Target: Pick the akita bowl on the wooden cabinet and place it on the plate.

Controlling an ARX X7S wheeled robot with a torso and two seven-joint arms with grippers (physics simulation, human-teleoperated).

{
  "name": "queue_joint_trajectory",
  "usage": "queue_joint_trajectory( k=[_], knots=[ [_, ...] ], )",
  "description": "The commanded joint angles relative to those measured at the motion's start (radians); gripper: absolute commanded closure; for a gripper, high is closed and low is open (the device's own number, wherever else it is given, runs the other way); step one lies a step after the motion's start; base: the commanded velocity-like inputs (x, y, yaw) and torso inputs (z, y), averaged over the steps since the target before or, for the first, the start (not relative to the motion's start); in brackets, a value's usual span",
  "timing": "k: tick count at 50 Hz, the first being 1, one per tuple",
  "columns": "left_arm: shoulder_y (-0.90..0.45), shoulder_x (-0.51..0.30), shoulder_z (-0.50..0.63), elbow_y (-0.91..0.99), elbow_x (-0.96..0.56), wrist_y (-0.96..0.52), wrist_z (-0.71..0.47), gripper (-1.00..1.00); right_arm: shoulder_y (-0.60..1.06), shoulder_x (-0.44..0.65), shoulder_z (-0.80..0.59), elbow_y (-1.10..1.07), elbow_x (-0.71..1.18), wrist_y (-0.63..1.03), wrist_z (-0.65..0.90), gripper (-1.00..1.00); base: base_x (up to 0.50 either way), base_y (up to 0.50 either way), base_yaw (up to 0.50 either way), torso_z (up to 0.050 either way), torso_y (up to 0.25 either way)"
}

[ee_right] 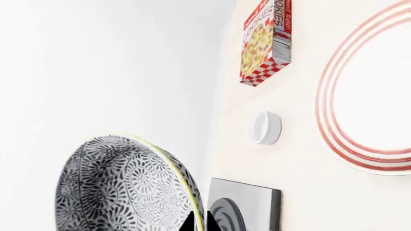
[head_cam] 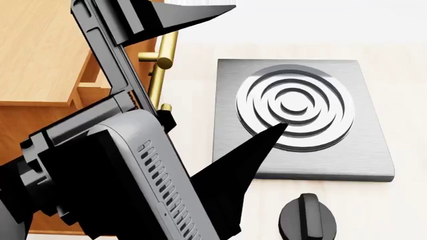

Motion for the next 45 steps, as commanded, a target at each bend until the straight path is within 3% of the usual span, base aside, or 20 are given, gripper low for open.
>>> queue_joint_trajectory(
  k=[1, 10, 21, 45],
  knots=[
    [0.017, -0.009, 0.006, 0.000, 0.001, 0.015, -0.006, -1.00, 0.031, 0.004, 0.043, -0.014, -0.028, 0.036, 0.128, 1.00, 0.00, 0.00, 0.00, 0.000, 0.000],
    [0.030, -0.019, 0.005, -0.004, 0.001, 0.029, -0.010, -1.00, 0.096, 0.041, 0.063, 0.001, -0.031, 0.083, 0.210, 1.00, 0.00, 0.00, 0.00, 0.000, 0.000],
    [0.043, -0.027, 0.009, -0.013, 0.004, 0.046, -0.013, -1.00, 0.172, 0.066, 0.055, 0.081, 0.099, 0.094, 0.197, 1.00, 0.00, 0.00, 0.00, 0.001, 0.000],
    [0.048, -0.032, 0.017, -0.025, 0.003, 0.062, -0.017, -1.00, 0.244, 0.146, 0.141, 0.157, 0.138, 0.120, 0.285, 1.00, 0.00, 0.00, 0.00, 0.000, 0.000]
  ],
)
